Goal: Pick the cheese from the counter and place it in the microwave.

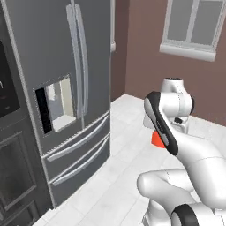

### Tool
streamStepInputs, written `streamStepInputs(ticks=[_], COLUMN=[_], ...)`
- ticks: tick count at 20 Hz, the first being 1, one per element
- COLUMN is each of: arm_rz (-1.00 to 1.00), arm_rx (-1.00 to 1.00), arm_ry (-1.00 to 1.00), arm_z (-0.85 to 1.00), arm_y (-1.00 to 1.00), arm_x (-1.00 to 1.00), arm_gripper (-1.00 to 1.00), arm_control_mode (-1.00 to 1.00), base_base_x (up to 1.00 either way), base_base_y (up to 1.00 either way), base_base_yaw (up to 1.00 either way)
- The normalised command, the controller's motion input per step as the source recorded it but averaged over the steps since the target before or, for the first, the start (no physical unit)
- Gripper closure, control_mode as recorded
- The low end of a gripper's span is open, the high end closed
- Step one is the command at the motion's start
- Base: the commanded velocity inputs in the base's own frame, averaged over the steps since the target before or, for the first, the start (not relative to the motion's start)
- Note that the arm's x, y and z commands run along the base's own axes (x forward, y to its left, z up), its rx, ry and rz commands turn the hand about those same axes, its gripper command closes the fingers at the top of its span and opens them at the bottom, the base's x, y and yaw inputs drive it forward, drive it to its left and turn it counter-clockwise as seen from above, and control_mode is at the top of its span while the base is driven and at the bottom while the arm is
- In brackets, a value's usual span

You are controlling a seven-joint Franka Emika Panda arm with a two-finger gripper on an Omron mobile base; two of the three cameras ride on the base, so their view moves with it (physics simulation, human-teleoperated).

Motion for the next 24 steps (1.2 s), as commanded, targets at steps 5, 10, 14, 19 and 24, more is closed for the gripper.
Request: streamStepInputs(ticks=[5, 10, 14, 19, 24], arm_rz=[0.0, 0.0, 0.0, 0.0, 0.0], arm_rx=[0.0, 0.0, 0.0, 0.0, 0.0], arm_ry=[0.0, 0.0, 0.0, 0.0, 0.0], arm_z=[0.0, 0.0, 0.0, 0.0, 0.0], arm_y=[0.0, 0.0, 0.0, 0.0, 0.0], arm_x=[0.0, 0.0, 0.0, 0.0, 0.0], arm_gripper=[1.0, 1.0, 1.0, 1.0, 1.0], arm_control_mode=[1.0, 1.0, 1.0, 1.0, 1.0], base_base_x=[0.02, 0.26, 0.39, 0.42, 0.17], base_base_y=[0.31, 0.9, 0.98, 0.99, 0.37], base_base_yaw=[0.55, 0.41, 0.38, 0.38, 0.47])
